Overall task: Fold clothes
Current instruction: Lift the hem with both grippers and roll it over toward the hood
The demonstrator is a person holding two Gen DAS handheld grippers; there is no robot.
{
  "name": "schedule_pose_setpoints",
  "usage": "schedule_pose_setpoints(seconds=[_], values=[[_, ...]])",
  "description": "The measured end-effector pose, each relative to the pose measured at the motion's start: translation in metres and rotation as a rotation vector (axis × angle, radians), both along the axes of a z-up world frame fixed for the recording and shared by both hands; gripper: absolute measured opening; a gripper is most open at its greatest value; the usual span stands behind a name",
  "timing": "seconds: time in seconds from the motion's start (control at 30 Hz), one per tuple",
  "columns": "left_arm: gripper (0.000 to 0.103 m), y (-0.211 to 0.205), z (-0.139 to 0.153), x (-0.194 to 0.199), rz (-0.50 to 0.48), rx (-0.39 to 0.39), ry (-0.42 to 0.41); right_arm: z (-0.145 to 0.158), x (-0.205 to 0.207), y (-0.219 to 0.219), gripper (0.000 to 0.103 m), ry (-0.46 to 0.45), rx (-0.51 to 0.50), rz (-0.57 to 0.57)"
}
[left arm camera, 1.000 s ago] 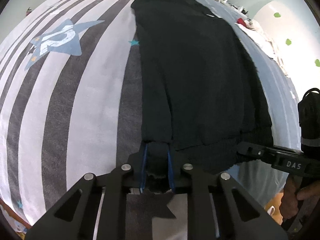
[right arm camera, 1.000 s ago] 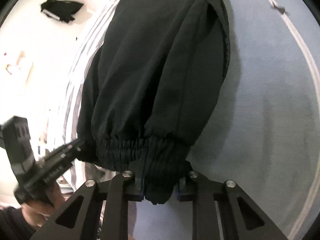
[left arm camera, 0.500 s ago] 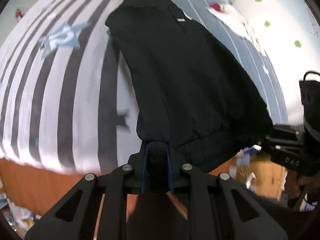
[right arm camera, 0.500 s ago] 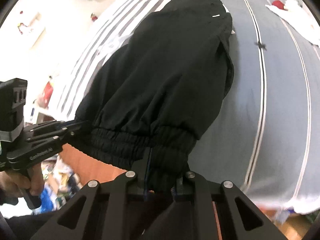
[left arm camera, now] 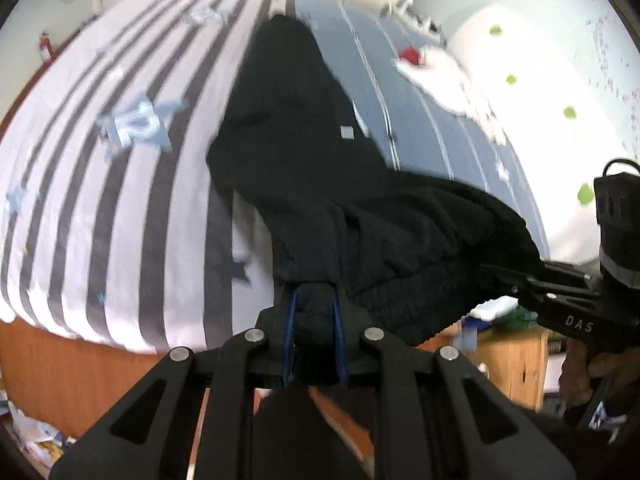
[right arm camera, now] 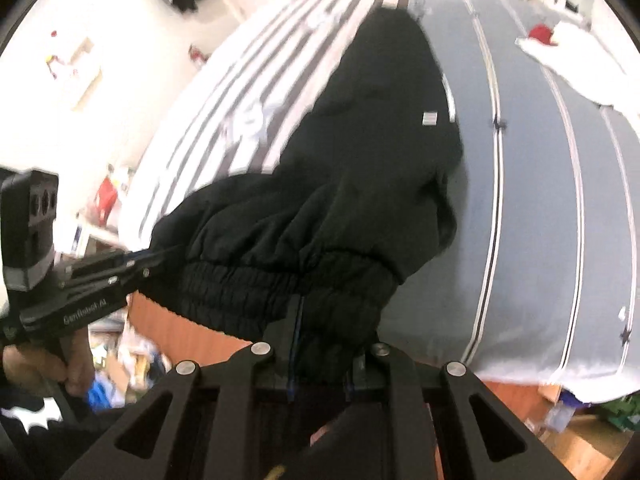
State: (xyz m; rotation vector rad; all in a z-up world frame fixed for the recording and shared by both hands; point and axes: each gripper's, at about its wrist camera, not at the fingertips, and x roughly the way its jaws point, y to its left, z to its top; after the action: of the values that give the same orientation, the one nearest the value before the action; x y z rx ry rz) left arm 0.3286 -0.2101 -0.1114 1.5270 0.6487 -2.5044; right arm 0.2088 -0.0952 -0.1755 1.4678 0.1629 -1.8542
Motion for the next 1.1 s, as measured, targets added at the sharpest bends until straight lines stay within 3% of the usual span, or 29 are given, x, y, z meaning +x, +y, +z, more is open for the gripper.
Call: schedule_pose_setpoints(seconds=[0.03, 0.07, 0.2, 0.27, 0.33, 0.43, 0.67, 0.83, 1.1], values=[[0.014, -0.008, 0.006, -0.003, 0.008, -0.024, 0.027, 0.007, -0.006, -0.005, 0.014, 0.018, -0.011, -0.008], [0.014, -0.025, -0.006, 0.025, 0.011, -0.037, 0.043, 0.014, -0.013, -0.011, 0.014, 0.04, -0.024, -0.016], [0.014, -0.076, 0.006, -0.062, 0.071, -0.065, 0.101, 0.041, -0.052, -0.044, 0.014, 0.117, -0.077, -0.047], [0.014, -0.096, 0.018, -0.077, 0.082, -0.089, 0.131, 0.048, -0.078, -0.061, 0.014, 0.154, -0.103, -0.061], [0.014, -0.117, -0.008, -0.132, 0.095, -0.119, 0.166, 0.052, -0.111, -0.079, 0.014, 0.205, -0.133, -0.086], [0.014, -0.148, -0.011, -0.185, 0.106, -0.157, 0.205, 0.05, -0.16, -0.106, 0.014, 0.273, -0.151, -0.116], [0.014, -0.19, -0.032, -0.309, 0.111, -0.229, 0.22, 0.016, -0.297, -0.172, 0.014, 0.334, -0.158, -0.157], [0.014, -0.222, -0.053, -0.392, 0.118, -0.266, 0.214, -0.004, -0.387, -0.201, 0.014, 0.316, -0.185, -0.144], [0.014, -0.285, -0.135, -0.512, 0.113, -0.243, 0.125, -0.077, -0.51, -0.258, 0.014, 0.213, -0.143, -0.146]])
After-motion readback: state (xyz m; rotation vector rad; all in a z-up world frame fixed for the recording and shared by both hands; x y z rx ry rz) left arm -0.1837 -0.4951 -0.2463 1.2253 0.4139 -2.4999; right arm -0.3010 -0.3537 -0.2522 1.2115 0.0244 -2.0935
